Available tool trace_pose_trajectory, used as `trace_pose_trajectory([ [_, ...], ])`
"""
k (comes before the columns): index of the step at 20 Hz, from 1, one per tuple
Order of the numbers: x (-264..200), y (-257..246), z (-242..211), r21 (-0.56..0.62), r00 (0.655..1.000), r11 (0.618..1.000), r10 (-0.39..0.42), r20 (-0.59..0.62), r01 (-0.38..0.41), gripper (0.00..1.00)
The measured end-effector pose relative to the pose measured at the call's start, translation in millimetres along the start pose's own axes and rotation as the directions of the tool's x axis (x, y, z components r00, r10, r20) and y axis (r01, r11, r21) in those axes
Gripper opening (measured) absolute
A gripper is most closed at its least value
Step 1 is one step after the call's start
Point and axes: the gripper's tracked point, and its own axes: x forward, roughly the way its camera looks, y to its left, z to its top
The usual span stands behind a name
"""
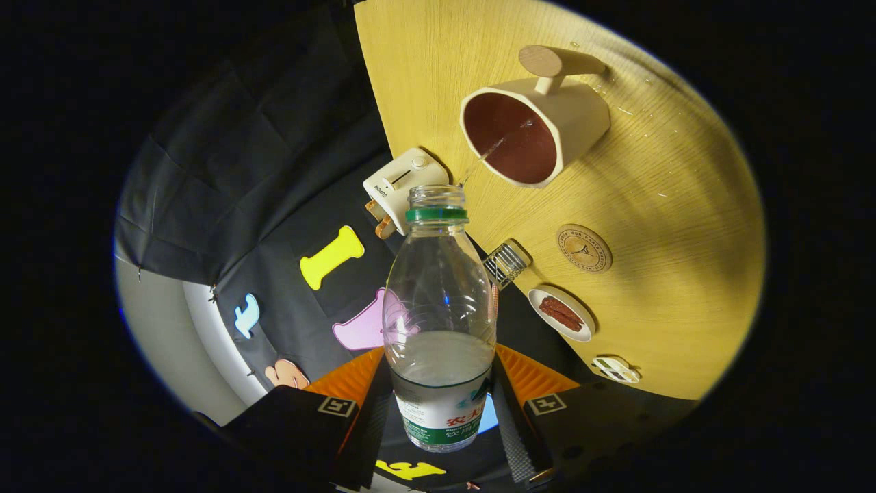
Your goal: Take the bottle from table, then pour the juice into the cup, finally place the bottle on the coaster
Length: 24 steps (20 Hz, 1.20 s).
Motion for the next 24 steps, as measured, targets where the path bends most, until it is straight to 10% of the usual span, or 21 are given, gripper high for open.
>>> trace_pose_trajectory([
  [16,-1,-2,9,-0.007,1.000,1.000,-0.004,0.031,0.004,0.75],
  [24,1,-26,13,-0.206,0.999,0.978,-0.004,0.049,0.014,0.75],
])
